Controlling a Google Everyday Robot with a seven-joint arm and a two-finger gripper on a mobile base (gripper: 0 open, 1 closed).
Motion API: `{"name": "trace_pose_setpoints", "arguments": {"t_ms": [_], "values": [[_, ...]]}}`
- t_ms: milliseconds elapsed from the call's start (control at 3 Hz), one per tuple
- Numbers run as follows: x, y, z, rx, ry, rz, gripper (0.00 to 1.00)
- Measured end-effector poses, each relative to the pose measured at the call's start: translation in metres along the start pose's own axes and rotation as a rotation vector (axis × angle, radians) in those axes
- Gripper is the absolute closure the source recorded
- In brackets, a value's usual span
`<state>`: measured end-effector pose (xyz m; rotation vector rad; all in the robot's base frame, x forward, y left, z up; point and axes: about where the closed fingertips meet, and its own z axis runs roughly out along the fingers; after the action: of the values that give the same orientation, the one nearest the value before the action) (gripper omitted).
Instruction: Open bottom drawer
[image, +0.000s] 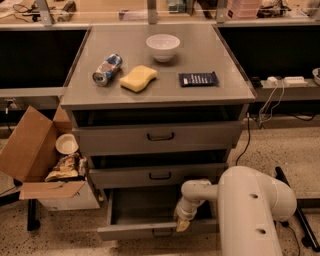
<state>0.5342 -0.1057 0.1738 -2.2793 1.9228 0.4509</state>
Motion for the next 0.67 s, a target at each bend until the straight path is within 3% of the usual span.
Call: {"name": "trace_pose_setpoints", "arguments": {"t_ms": [333, 667], "values": [[0.0000, 0.0000, 0.0000, 0.000, 0.000, 0.000, 0.82], [0.0000, 0.0001, 0.0001, 0.000, 0.000, 0.000, 0.58]]}}
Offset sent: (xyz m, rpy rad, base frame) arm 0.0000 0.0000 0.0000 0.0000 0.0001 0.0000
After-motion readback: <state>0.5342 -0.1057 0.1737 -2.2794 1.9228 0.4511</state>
